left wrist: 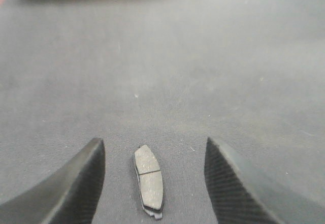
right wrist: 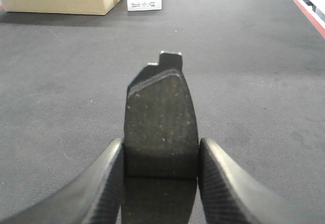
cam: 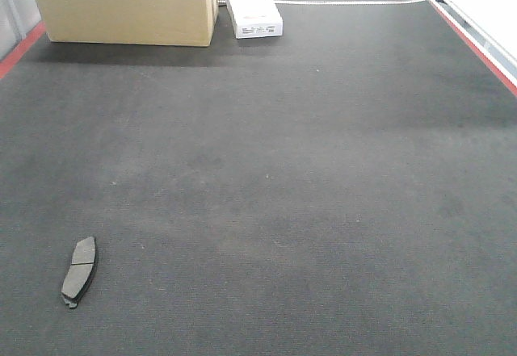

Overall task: Move and align brake pads A on conveyor
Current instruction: 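Open the left gripper and release the pad on the belt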

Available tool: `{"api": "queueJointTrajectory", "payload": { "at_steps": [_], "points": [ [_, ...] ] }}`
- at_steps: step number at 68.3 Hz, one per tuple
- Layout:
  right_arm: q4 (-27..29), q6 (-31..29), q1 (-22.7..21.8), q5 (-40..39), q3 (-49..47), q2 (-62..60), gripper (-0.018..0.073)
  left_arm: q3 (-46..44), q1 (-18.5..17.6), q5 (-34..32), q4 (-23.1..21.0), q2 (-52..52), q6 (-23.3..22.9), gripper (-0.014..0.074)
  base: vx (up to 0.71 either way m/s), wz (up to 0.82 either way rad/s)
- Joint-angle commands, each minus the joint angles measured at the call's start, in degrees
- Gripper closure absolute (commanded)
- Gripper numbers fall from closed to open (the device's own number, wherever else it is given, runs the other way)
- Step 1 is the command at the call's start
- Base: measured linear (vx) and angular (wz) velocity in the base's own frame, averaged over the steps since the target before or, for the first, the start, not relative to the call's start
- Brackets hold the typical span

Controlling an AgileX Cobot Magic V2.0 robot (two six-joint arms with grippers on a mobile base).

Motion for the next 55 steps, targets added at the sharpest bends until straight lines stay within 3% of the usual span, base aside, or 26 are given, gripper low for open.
{"api": "queueJointTrajectory", "payload": {
  "at_steps": [1,19,55],
  "points": [
    [-0.62,-0.26,0.09,-5.49,-1.83,0.31,0.0569,2.98,-0.30,-4.81,-0.44,-7.31,0.07,0.0190,0.00,0.00],
    [-0.62,-0.26,0.09,-5.49,-1.83,0.31,0.0569,9.73,-0.30,-6.34,-0.41,-18.97,0.07,0.0190,0.00,0.00],
    [-0.62,-0.26,0.09,-5.49,-1.83,0.31,0.0569,9.73,-0.30,-6.04,-0.46,-19.49,0.07,0.0190,0.00,0.00]
  ]
}}
